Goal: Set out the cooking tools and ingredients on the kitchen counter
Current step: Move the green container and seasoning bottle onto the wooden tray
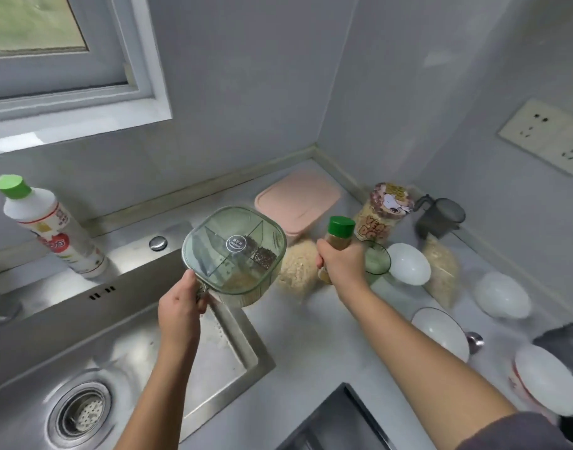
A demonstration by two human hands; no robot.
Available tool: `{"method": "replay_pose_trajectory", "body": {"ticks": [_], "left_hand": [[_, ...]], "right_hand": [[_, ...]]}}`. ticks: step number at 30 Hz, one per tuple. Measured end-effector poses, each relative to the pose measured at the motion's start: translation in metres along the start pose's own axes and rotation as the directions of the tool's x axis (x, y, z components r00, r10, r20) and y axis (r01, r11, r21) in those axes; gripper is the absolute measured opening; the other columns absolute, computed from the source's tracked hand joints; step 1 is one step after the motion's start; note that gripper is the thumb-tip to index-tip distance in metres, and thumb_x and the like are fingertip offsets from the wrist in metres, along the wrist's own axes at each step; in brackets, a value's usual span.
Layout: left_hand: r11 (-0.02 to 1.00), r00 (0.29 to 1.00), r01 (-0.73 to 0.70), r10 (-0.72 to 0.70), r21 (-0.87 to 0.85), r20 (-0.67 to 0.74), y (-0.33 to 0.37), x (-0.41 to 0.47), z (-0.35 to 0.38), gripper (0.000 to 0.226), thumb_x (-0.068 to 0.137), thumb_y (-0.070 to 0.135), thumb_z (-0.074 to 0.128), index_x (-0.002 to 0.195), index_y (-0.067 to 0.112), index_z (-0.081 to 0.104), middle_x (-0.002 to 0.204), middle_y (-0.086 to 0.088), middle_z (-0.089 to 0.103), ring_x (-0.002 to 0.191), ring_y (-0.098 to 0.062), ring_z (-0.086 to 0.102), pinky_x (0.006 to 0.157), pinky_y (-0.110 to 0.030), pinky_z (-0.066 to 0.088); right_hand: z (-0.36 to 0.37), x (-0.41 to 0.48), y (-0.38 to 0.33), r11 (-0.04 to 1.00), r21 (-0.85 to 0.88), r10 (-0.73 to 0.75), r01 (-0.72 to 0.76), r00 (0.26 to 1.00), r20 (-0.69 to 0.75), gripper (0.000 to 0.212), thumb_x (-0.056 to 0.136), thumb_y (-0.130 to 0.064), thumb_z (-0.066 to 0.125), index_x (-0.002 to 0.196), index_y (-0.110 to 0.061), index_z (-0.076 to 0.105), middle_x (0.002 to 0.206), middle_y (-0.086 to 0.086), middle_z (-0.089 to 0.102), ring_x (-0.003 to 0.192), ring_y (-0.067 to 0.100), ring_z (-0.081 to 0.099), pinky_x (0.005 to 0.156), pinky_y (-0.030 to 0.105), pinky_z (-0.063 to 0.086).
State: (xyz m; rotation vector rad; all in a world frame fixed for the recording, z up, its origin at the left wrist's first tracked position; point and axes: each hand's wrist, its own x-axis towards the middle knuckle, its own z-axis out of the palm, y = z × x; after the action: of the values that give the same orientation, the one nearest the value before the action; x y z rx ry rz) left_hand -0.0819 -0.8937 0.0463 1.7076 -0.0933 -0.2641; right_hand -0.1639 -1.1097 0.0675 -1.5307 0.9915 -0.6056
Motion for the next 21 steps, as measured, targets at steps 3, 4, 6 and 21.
{"method": "replay_pose_trajectory", "body": {"ticks": [3, 4, 6, 21], "left_hand": [[0.998, 0.994, -0.041, 0.046, -0.052, 0.098, 0.012, -0.042, 0.020, 0.046, 0.101, 0.025, 0.037, 0.059, 0.006, 0.040, 0.057, -0.011, 0.037, 0.046, -0.007, 0.030, 0.049, -0.023, 0.030], [0.997, 0.989, -0.054, 0.062, -0.060, 0.137, 0.014, -0.058, 0.026, 0.048, 0.101, 0.026, 0.037, 0.058, 0.005, 0.040, 0.056, -0.011, 0.036, 0.046, -0.008, 0.030, 0.050, -0.024, 0.028], [0.994, 0.970, -0.075, 0.090, -0.074, 0.226, 0.017, -0.092, 0.038, 0.052, 0.102, 0.030, 0.037, 0.055, 0.006, 0.039, 0.054, -0.011, 0.037, 0.047, -0.011, 0.031, 0.053, -0.028, 0.027], [0.996, 0.695, -0.083, 0.089, -0.044, 0.713, 0.001, -0.414, 0.119, 0.046, 0.094, 0.047, 0.036, 0.064, 0.011, 0.039, 0.059, -0.007, 0.037, 0.055, -0.016, 0.029, 0.057, -0.034, 0.022]], "right_hand": [[-0.062, -0.045, 0.000, 1.000, 0.008, 0.029, -0.029, 0.998, -0.049, 0.010, 0.078, 0.002, 0.057, 0.071, -0.005, 0.053, 0.047, 0.004, 0.050, 0.039, 0.016, 0.039, 0.041, 0.021, 0.033], [-0.081, -0.063, 0.000, 0.999, 0.007, 0.033, -0.033, 0.998, -0.060, 0.010, 0.078, 0.002, 0.057, 0.073, -0.005, 0.053, 0.050, 0.006, 0.050, 0.040, 0.016, 0.039, 0.042, 0.021, 0.032], [-0.122, -0.100, 0.005, 0.999, -0.023, 0.033, -0.035, 0.995, -0.096, 0.009, 0.079, 0.001, 0.057, 0.073, -0.005, 0.053, 0.052, 0.006, 0.051, 0.041, 0.014, 0.041, 0.042, 0.020, 0.034], [-0.413, -0.384, 0.088, 0.989, 0.135, 0.127, -0.059, 0.807, -0.577, 0.010, 0.081, 0.001, 0.056, 0.081, -0.008, 0.053, 0.057, 0.011, 0.052, 0.046, 0.019, 0.042, 0.043, 0.025, 0.037]]}}
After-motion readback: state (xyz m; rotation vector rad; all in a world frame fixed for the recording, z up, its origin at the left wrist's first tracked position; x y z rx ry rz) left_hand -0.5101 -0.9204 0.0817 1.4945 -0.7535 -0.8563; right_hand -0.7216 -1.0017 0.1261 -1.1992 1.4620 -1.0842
